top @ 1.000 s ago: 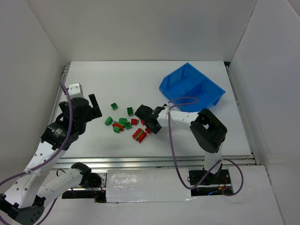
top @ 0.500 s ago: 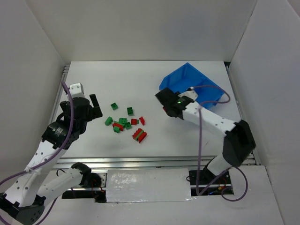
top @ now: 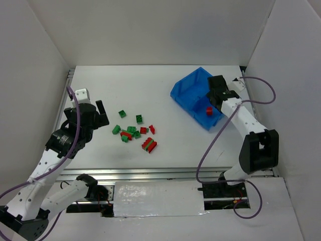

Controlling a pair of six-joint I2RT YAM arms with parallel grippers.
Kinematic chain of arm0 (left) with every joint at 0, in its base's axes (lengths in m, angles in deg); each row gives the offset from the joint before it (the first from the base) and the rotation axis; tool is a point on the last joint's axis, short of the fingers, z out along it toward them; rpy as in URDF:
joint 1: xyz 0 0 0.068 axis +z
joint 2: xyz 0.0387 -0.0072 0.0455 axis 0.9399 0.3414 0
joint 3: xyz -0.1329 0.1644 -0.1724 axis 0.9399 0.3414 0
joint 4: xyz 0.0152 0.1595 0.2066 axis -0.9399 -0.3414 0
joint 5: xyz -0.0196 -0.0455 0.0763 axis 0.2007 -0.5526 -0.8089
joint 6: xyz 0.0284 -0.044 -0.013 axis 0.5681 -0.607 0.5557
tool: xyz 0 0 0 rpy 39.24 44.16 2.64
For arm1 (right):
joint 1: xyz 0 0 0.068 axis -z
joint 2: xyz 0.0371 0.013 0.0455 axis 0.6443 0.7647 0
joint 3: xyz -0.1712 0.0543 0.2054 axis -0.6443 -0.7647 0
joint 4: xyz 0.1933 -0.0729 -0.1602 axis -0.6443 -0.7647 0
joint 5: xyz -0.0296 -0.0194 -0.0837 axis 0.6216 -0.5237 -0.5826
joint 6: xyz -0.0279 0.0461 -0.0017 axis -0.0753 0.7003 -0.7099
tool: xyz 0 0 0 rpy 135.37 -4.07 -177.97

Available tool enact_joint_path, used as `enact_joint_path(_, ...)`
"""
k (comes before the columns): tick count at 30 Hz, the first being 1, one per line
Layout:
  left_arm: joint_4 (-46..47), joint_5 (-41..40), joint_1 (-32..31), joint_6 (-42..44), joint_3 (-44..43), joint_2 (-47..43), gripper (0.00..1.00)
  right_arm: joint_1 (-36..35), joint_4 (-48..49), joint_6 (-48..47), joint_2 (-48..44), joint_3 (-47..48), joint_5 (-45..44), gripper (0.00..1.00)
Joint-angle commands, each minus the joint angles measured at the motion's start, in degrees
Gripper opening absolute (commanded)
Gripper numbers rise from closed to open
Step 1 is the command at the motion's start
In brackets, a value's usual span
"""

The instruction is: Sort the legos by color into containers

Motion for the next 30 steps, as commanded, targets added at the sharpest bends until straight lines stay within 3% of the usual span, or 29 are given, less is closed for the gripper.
enact_joint_path(1, 2.6, -0.3, 0.4, 0.8, 0.1, 0.0, 1.0, 0.3, 1.7, -7.6, 5.4, 7.6, 0.4, 0.78)
enact_joint_path(3, 2.6, -0.5, 0.4, 0.8, 0.2, 0.0, 1.0, 0.4, 0.2, -8.7, 8.1, 10.2, 0.5, 0.91)
enact_joint_path(7, 2.5, -0.3, 0.7, 0.9, 0.0, 0.4, 1.0, -2.8, 6.1, -15.6, 6.8, 9.9, 6.8, 0.91)
enact_joint_path(11, 2.9, 0.8, 1.8, 1.0, 0.0, 0.3, 1.0, -12.8, 15.0, -26.1, 5.7, 7.3, 18.4, 0.91)
enact_joint_path(16, 2.9, 1.3, 2.0, 1.2, 0.0, 1.2, 0.99, -23.9, 15.2, -33.0, 12.3, 9.6, 30.3, 0.83)
enact_joint_path(23, 3.0, 1.5, 2.2, 1.2, 0.1, 1.2, 0.99, -32.1, 13.7, -37.2, 21.7, 12.5, 36.8, 0.66)
enact_joint_path(30, 3.0, 1.6, 2.3, 1.2, 0.1, 1.2, 1.0, -34.9, 8.9, -37.4, 26.8, 15.4, 32.1, 0.6)
